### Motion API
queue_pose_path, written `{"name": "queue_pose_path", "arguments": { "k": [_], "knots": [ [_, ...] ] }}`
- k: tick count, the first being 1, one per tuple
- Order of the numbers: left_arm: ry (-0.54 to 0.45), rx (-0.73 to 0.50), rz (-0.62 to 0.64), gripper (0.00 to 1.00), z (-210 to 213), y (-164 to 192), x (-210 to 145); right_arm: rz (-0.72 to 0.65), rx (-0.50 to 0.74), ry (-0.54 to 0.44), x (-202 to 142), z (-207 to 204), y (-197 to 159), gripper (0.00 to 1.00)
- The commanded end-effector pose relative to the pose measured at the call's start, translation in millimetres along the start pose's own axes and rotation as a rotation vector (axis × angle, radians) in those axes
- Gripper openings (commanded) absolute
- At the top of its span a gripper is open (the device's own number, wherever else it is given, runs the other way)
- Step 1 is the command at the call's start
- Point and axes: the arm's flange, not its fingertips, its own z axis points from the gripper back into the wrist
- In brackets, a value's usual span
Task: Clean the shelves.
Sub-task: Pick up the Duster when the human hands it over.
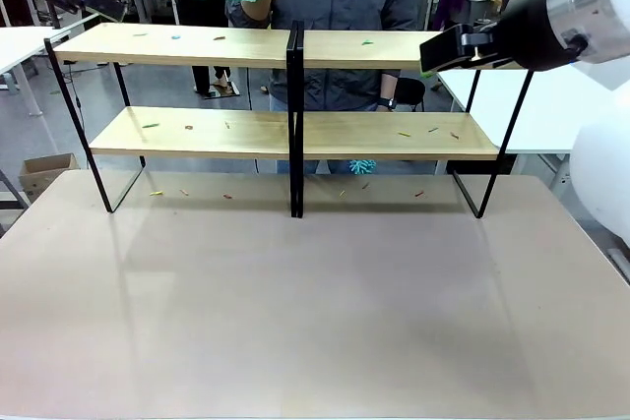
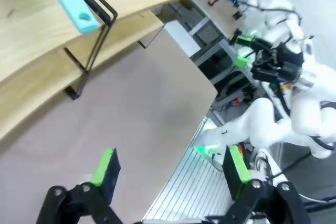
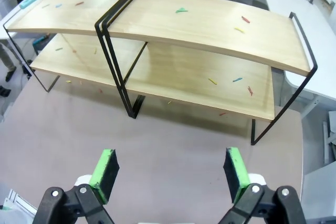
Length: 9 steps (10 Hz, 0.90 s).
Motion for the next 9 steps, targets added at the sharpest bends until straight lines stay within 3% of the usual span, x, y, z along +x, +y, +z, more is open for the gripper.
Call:
{"name": "queue_pose_path", "arguments": {
  "k": [1,2,3,4,6,7,9],
  "knots": [
    [-0.064,-0.05,0.126,1.0,-5,16,19,0.001,0.003,-0.001,0,0,1,1.0],
    [-0.052,-0.107,0.29,1.0,-17,41,46,0.001,0.003,-0.001,0,0,1,1.0],
    [-0.111,-0.16,0.503,1.0,-30,72,75,0.001,0.003,-0.001,0,0,1,1.0],
    [-0.149,-0.225,0.623,1.0,-43,96,91,0.001,0.003,-0.001,0,0,1,1.0],
    [-0.168,-0.248,0.738,1.0,-72,127,111,0.001,0.003,-0.001,0,0,1,1.0],
    [-0.23,-0.251,0.764,1.0,-82,142,118,0.001,0.003,-0.001,0,0,1,1.0],
    [-0.251,-0.303,0.815,1.0,-95,160,125,0.001,0.003,-0.001,0,0,1,1.0]
  ]
}}
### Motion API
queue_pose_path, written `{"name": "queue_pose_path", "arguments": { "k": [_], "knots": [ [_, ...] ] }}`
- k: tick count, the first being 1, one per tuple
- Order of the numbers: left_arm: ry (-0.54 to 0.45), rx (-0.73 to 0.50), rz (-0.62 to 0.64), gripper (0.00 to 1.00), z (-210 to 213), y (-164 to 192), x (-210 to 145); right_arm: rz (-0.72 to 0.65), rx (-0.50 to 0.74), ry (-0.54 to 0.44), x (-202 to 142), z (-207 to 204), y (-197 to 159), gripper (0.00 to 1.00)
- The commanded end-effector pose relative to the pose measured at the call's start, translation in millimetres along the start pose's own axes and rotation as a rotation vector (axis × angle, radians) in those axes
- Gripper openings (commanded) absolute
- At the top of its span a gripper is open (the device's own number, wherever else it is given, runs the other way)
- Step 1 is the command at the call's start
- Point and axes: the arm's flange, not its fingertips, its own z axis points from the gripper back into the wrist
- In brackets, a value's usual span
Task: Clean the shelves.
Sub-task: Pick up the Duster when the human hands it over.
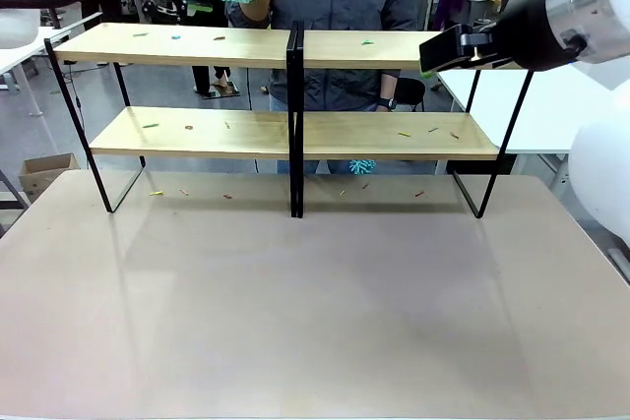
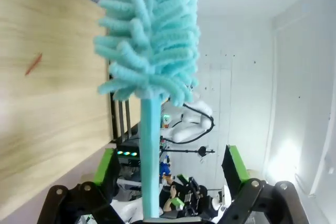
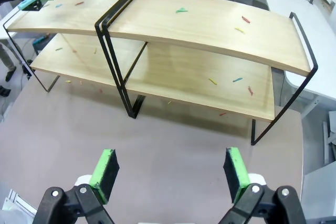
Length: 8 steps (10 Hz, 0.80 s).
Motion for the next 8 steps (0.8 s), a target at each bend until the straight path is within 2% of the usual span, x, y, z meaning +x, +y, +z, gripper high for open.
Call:
{"name": "queue_pose_path", "arguments": {
  "k": [1,3,4,5,6,7,8],
  "knots": [
    [0.003,-0.036,0.042,1.0,0.2,-2.5,7.3,0.001,0.004,-0.001,0.3,0.0,0.9,1.0],
    [0.001,-0.031,0.054,1.0,1.5,3.2,8.5,0.001,0.004,-0.001,0.3,0.0,0.9,1.0],
    [0.01,-0.019,0.069,0.43,2.7,5.9,9.7,0.001,0.004,-0.001,0.3,0.0,0.9,1.0],
    [0.007,-0.023,0.064,0.43,3.9,6.7,10.1,0.001,0.004,-0.001,0.3,0.0,0.9,1.0],
    [0.004,-0.021,0.055,0.0,3.7,6.0,9.0,0.001,0.004,-0.001,0.3,0.0,0.9,1.0],
    [0.002,-0.015,0.05,0.39,2.9,6.3,8.1,0.001,0.004,-0.001,0.3,0.0,0.9,1.0],
    [-0.006,-0.008,0.044,0.0,3.2,7.1,7.8,0.001,0.004,-0.001,0.3,0.0,0.9,1.0]
  ]
}}
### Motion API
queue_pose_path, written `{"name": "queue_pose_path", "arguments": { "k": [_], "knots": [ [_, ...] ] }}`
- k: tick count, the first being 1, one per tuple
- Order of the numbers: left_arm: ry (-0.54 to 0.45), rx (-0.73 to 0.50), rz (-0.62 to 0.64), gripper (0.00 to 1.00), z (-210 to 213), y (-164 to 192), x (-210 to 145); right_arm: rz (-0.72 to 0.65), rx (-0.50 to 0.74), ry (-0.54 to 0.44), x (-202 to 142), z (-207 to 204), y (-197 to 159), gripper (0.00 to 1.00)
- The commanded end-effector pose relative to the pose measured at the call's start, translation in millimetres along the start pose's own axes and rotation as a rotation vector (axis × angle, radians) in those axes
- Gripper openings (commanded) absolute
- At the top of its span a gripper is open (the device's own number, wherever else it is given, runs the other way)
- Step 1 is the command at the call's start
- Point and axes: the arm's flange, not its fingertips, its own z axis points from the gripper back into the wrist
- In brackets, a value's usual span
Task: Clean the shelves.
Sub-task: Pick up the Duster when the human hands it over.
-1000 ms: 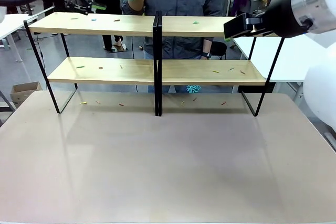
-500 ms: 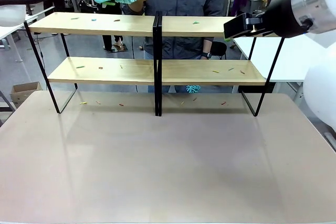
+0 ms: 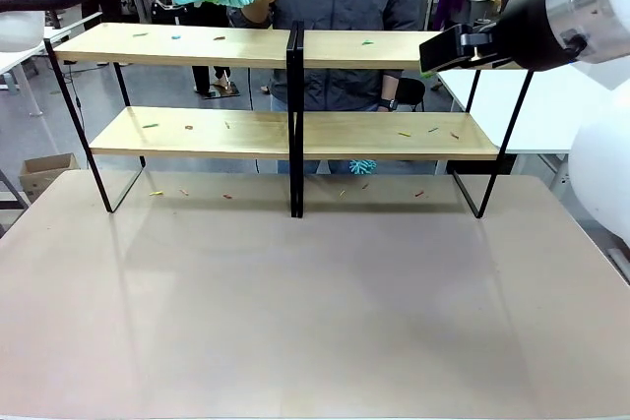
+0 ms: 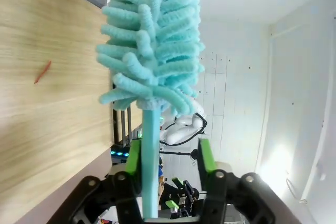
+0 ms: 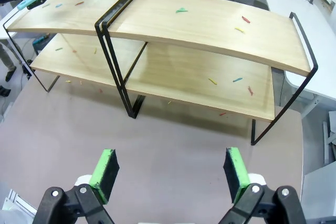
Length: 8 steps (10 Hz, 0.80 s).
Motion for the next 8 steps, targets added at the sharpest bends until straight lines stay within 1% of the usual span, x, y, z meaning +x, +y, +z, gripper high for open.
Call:
{"name": "queue_pose_path", "arguments": {
  "k": [1,3,5,6,7,8],
  "knots": [
    [-0.005,-0.006,-0.004,0.0,2,-1,-3,0.001,0.004,-0.001,0,0,1,1.0],
    [-0.018,-0.001,-0.011,0.0,6,-1,-4,0.001,0.004,-0.001,0,0,1,1.0],
    [-0.012,0.004,-0.009,0.0,7,0,-6,0.001,0.004,-0.001,0,0,1,1.0],
    [-0.001,0.004,-0.033,0.0,13,-6,-12,0.001,0.004,-0.001,0,0,1,1.0],
    [0.034,-0.014,-0.101,0.0,33,-19,-26,0.001,0.004,-0.001,0,0,1,1.0],
    [0.035,-0.009,-0.207,0.0,70,-36,-46,0.001,0.004,-0.001,0,0,1,1.0]
  ]
}}
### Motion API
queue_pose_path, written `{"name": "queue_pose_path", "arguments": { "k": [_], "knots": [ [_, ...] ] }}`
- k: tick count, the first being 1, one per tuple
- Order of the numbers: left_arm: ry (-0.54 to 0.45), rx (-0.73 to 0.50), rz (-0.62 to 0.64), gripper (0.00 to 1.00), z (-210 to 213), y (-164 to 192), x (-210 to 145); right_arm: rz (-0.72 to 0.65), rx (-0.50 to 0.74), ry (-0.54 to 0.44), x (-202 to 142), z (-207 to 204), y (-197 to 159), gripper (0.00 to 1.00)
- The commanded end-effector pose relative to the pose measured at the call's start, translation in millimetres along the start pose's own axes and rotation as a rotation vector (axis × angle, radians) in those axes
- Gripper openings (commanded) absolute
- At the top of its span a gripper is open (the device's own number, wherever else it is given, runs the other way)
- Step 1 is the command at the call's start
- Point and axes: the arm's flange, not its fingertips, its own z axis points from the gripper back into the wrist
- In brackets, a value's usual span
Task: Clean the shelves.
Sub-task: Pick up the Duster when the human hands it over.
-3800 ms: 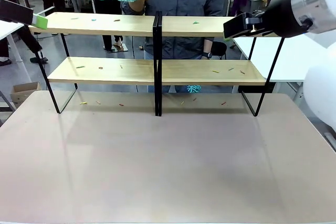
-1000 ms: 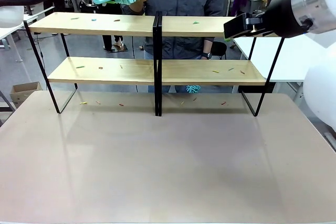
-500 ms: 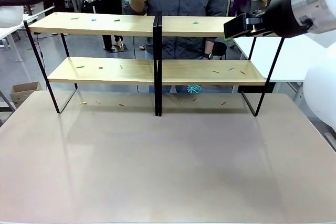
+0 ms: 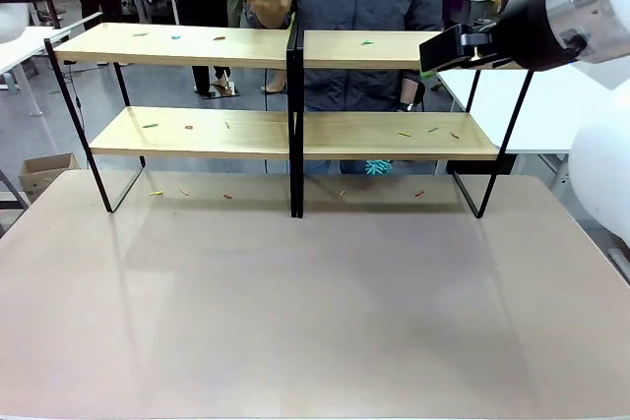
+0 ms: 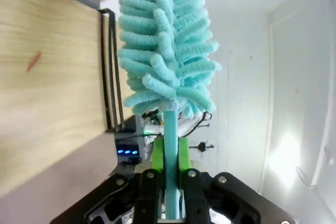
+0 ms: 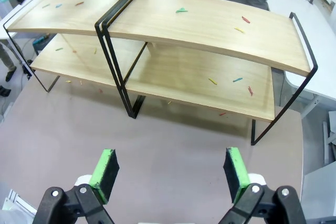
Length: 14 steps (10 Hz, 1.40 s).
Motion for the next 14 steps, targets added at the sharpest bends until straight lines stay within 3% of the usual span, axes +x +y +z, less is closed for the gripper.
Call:
{"name": "queue_pose_path", "arguments": {
  "k": [1,3,4,5,6,7,8,9,10,14],
  "knots": [
    [0.036,0.006,-0.227,0.0,89,-28,-55,0.001,0.003,-0.001,0,0,1,1.0],
    [0.064,0.097,-0.411,0.0,188,-32,-109,0.001,0.003,-0.001,0,0,1,1.0],
    [-0.001,0.19,-0.443,0.0,253,-16,-135,0.001,0.003,-0.001,0,0,1,1.0],
    [-0.144,0.262,-0.413,0.0,300,1,-154,0.001,0.003,-0.001,0,0,1,1.0],
    [-0.195,0.217,-0.394,0.0,336,17,-175,0.001,0.003,-0.001,0,0,1,1.0],
    [-0.342,0.205,-0.304,0.0,369,39,-195,0.001,0.003,-0.001,0,0,1,1.0],
    [-0.486,0.227,-0.2,0.0,389,60,-210,0.001,0.003,-0.001,0,0,1,1.0],
    [-0.49,0.163,-0.196,0.0,395,77,-216,0.001,0.003,-0.001,0,0,1,1.0],
    [-0.346,0.244,-0.271,0.03,404,51,-208,0.001,0.003,-0.001,0,0,1,1.0],
    [-0.346,0.244,-0.271,0.03,404,51,-208,0.001,0.003,-0.001,0,0,1,1.0]
  ]
}}
